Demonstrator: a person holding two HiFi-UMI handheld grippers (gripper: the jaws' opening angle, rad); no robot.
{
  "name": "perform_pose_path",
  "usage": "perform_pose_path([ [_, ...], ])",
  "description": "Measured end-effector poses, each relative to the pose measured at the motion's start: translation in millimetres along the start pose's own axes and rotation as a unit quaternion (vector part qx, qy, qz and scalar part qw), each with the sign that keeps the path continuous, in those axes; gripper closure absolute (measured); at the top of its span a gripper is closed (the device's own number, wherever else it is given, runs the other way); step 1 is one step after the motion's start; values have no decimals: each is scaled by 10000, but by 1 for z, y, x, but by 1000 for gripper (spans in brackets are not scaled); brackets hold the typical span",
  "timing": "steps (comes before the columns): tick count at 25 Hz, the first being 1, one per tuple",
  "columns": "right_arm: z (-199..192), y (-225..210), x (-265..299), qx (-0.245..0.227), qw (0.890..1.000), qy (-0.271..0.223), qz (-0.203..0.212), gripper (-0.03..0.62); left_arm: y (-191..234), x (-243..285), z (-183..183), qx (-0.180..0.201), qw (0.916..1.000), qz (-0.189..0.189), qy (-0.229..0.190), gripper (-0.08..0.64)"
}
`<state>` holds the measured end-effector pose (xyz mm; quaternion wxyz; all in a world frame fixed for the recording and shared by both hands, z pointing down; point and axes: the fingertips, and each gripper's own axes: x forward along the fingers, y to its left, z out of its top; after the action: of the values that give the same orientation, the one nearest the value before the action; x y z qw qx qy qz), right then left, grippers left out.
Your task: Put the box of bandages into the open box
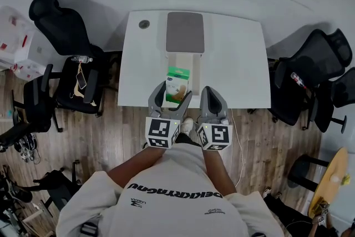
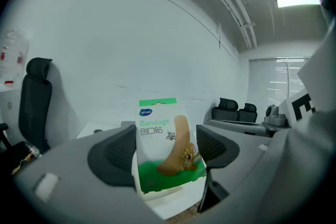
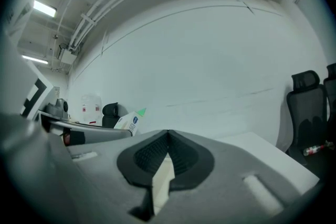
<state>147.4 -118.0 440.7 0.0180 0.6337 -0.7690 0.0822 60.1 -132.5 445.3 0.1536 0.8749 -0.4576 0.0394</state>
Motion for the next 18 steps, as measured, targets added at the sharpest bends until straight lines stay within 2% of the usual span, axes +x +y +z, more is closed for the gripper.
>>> perform_pose_path([
  [18,-27,-23,28,41,9990,400,204,594,11,52,-32,-188,9986,256,427,195],
])
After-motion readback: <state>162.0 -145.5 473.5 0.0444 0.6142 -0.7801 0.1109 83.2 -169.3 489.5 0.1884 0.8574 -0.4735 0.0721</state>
